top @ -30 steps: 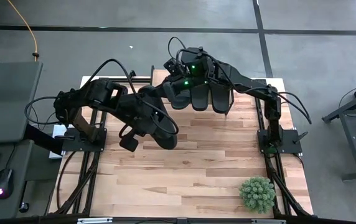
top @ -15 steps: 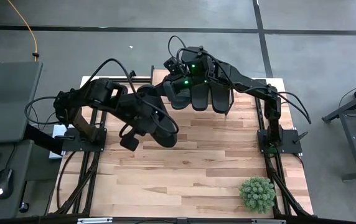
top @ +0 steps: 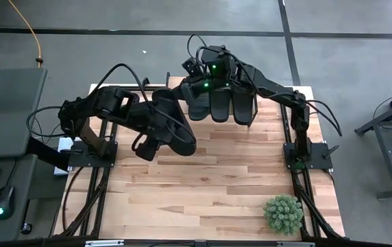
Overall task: Pick and place slides into the shelf
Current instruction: Put the black slide on the shelf
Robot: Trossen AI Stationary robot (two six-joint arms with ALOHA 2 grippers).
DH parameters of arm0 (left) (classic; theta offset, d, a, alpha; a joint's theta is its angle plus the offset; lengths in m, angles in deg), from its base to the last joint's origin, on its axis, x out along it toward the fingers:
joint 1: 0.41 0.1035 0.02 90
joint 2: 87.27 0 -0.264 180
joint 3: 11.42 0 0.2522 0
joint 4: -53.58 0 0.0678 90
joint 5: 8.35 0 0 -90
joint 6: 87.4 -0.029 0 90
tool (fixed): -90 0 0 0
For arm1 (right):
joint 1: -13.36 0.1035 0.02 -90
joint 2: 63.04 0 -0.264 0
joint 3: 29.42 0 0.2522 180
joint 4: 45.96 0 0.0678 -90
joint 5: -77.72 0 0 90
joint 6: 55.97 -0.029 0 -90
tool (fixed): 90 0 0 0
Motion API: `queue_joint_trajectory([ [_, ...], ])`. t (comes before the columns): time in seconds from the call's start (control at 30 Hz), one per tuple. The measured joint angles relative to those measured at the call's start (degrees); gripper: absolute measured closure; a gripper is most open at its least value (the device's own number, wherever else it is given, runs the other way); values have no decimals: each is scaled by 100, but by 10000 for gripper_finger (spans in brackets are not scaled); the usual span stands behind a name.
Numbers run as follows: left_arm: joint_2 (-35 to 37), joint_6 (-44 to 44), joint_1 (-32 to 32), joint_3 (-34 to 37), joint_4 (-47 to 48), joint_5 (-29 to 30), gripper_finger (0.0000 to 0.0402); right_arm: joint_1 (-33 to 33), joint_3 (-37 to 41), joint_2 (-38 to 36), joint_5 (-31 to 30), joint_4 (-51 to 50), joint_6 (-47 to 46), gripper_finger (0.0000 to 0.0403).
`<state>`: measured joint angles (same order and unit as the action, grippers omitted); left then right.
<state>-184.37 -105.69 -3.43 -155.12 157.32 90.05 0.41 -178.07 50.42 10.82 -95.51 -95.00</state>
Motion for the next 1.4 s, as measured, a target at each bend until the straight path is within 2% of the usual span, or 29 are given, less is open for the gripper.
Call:
queue_joint_trajectory([
  [0.1,0,-47,-77,-105,8,261,156,-117,0,-1,48,2,-47,371],
  [0.23,2,-312,-286,-300,4,796,144,-336,0,-1,170,61,-141,371],
  [0.63,4,-1226,-1005,-371,-54,3489,148,-973,0,-1,686,1369,-1045,371],
  [0.73,3,-1362,-1051,-371,-194,3946,148,-1060,0,1,702,1556,-1257,371],
  [0.97,2,-1632,-1084,-371,-369,4395,152,-1250,0,-1,734,2065,-1716,371],
  [1.17,2,-2165,-1117,-369,-801,5015,150,-1283,-7,-8,724,1976,-1656,371],
  [1.4,41,-2351,-1145,-364,-953,4871,140,-1013,-9,-8,544,1765,-1409,373],
])
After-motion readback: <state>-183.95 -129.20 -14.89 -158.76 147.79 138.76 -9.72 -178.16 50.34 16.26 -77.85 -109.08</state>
